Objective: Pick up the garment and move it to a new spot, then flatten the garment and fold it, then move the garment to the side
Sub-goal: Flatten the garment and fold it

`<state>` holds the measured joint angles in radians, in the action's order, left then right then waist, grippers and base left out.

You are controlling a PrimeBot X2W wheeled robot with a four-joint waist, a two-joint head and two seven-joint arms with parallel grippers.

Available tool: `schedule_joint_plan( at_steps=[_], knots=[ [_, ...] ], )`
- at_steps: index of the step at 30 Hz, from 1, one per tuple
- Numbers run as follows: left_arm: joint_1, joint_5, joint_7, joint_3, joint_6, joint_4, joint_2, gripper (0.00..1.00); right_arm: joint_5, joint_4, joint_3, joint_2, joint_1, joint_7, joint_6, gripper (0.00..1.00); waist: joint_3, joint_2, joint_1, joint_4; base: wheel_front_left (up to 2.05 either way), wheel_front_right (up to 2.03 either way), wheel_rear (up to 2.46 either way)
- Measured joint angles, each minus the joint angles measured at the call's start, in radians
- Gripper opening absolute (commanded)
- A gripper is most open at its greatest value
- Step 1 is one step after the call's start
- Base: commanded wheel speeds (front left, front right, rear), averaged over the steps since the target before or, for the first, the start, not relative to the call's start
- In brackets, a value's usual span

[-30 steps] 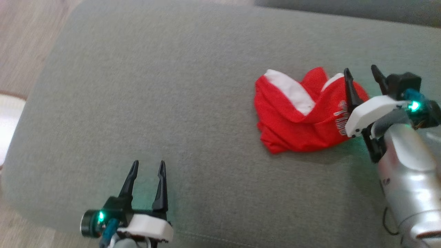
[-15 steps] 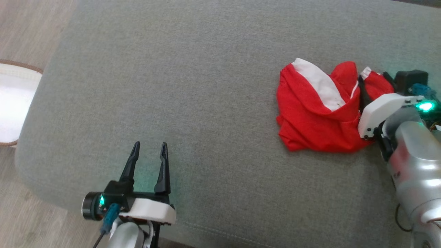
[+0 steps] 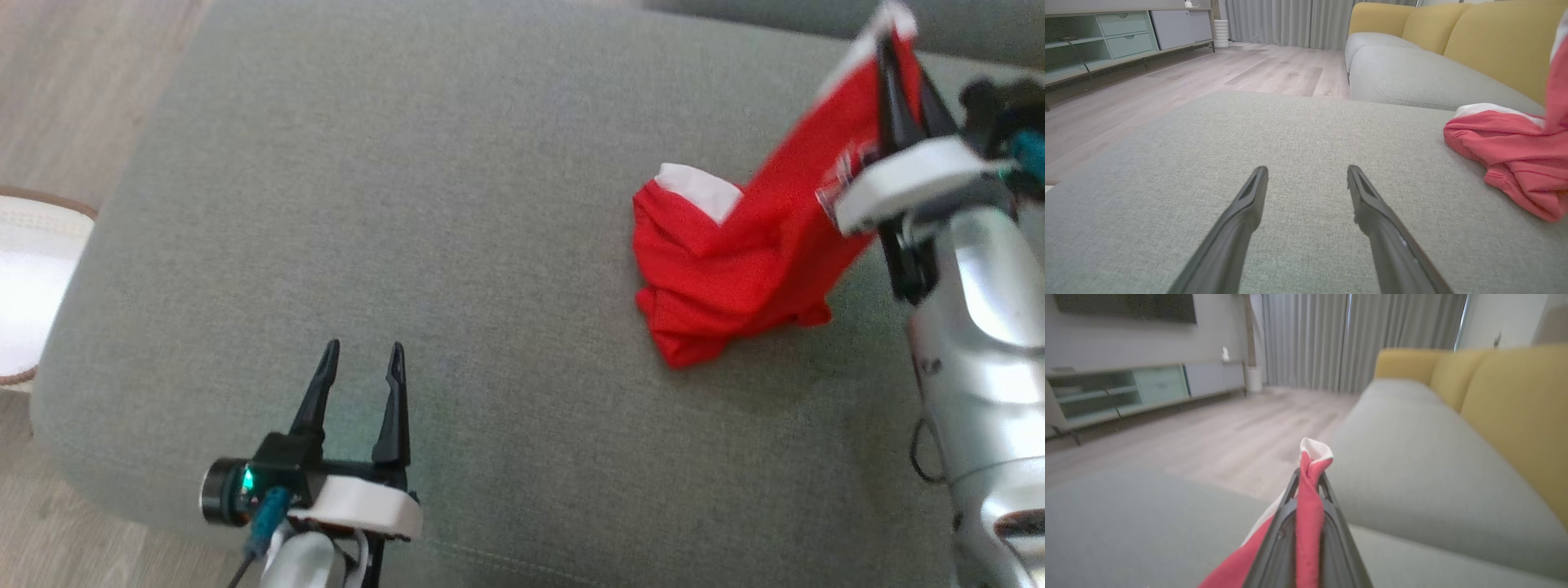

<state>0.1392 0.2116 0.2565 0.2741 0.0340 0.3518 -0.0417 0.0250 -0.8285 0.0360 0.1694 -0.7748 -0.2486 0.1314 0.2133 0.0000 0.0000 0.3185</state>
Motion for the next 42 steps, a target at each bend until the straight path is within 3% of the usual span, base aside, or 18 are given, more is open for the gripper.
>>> schedule_joint_plan(
  at_steps=[4,9,13,18,22,29,30,31,36,42],
  knots=[
    [-0.021,0.000,0.000,0.016,0.000,0.003,0.000,1.00,0.067,0.167,0.092,-0.021,-0.025,-0.002,0.000,0.00,-0.049,0.0000,-0.0001,0.018,0.00,0.00,0.00],
    [-0.061,0.000,0.000,0.022,0.000,0.011,-0.001,1.00,0.142,0.292,0.241,-0.031,-0.107,-0.002,0.000,0.00,-0.108,0.0000,-0.0001,0.062,0.00,0.00,0.00],
    [-0.089,0.000,0.000,0.021,0.000,0.021,-0.002,1.00,0.180,0.351,0.320,-0.029,-0.171,-0.008,0.000,0.00,-0.153,0.0001,-0.0003,0.093,0.00,0.00,0.00],
    [-0.128,0.000,0.000,0.011,0.000,0.021,-0.006,1.00,0.239,0.410,0.382,-0.003,-0.140,-0.008,0.000,0.00,-0.183,0.0000,-0.0003,0.087,0.00,0.00,0.00],
    [-0.146,0.000,0.000,0.005,-0.001,0.023,-0.007,1.00,0.286,0.406,0.358,0.061,0.032,-0.008,0.000,0.00,-0.182,0.0000,0.0000,0.041,0.00,0.00,0.00],
    [-0.146,0.000,0.000,-0.004,-0.009,0.022,-0.006,1.00,0.309,0.351,0.181,0.149,0.431,-0.008,0.000,0.00,-0.169,0.0000,0.0000,-0.055,0.00,0.00,0.00],
    [-0.146,0.000,0.000,-0.004,-0.009,0.022,-0.006,1.00,0.309,0.351,0.181,0.149,0.431,-0.008,0.000,0.26,-0.169,0.0000,0.0000,-0.055,0.00,0.00,0.00],
    [-0.145,0.000,0.000,-0.005,-0.009,0.021,-0.006,1.00,0.309,0.334,0.160,0.150,0.467,-0.008,0.000,1.00,-0.166,0.0001,-0.0001,-0.069,0.00,0.00,0.00],
    [-0.137,-0.002,0.000,-0.008,-0.018,0.022,-0.006,1.00,0.283,0.249,0.030,0.120,0.547,-0.007,0.000,1.00,-0.154,0.0000,-0.0001,-0.131,0.00,0.00,0.00],
    [-0.078,0.011,0.000,0.015,-0.027,0.022,-0.006,1.00,0.139,0.329,-0.154,0.000,0.564,-0.007,0.000,1.00,-0.137,0.0001,0.0000,-0.193,0.00,0.00,0.00]
  ],
)
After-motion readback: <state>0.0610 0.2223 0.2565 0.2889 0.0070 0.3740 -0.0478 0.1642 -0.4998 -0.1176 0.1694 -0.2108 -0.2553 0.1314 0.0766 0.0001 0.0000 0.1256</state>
